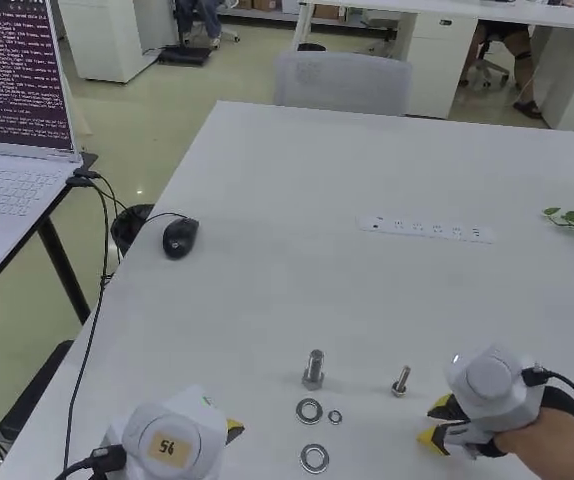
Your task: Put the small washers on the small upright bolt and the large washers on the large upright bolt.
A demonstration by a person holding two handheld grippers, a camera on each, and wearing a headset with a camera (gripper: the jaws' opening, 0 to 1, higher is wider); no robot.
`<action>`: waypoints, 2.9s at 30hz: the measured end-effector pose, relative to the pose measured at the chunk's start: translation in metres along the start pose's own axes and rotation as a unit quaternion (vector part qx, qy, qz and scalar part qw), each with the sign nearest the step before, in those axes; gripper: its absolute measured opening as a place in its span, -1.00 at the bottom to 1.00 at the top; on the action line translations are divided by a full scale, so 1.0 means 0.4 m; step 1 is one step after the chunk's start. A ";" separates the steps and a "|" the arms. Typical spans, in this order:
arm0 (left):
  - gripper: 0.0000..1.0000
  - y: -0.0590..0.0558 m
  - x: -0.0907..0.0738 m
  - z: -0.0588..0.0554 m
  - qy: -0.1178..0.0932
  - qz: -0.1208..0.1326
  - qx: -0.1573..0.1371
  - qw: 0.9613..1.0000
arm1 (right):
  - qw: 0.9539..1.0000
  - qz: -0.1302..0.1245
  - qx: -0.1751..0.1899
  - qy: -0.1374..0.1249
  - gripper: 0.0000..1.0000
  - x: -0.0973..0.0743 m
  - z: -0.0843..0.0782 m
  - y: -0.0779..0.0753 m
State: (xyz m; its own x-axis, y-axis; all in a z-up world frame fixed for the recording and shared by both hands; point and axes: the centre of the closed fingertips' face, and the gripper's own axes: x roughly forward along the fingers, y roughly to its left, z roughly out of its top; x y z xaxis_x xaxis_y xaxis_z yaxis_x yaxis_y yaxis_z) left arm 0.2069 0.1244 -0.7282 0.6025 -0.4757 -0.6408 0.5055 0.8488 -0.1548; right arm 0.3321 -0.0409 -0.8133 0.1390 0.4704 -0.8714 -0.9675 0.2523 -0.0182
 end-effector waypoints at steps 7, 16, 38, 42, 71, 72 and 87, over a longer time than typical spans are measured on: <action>0.12 -0.002 -0.002 0.001 0.000 -0.002 0.002 1.000 | 1.000 0.014 -0.004 -0.016 -0.46 0.019 0.023 0.053; 0.12 -0.003 -0.007 -0.002 -0.002 0.001 -0.002 1.000 | 0.999 0.031 -0.013 -0.038 -0.46 0.058 0.107 0.096; 0.12 0.000 -0.011 -0.003 -0.004 0.002 -0.004 1.000 | 0.993 0.068 -0.101 -0.001 -0.50 0.145 0.215 0.117; 0.12 -0.002 -0.008 -0.005 -0.002 0.000 -0.003 1.000 | 0.989 0.073 -0.125 0.010 -0.52 0.153 0.222 0.120; 0.12 0.004 -0.009 -0.013 -0.002 0.004 -0.009 1.000 | 0.994 0.071 -0.084 -0.006 -0.73 0.139 0.198 0.108; 0.12 0.002 -0.008 -0.012 -0.002 0.004 -0.007 1.000 | 0.993 0.072 -0.090 -0.005 -0.73 0.140 0.196 0.108; 0.12 -0.002 -0.008 -0.015 0.000 0.003 -0.007 1.000 | 0.986 0.073 -0.149 0.028 -0.69 0.135 0.188 0.111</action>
State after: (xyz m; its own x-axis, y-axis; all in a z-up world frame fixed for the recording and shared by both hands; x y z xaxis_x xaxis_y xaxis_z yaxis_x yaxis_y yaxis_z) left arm 0.2010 0.1267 -0.7307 0.6059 -0.4703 -0.6417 0.4925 0.8552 -0.1617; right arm 0.3126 0.0593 -0.8245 -0.0102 0.4345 -0.9006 -0.9965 -0.0787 -0.0266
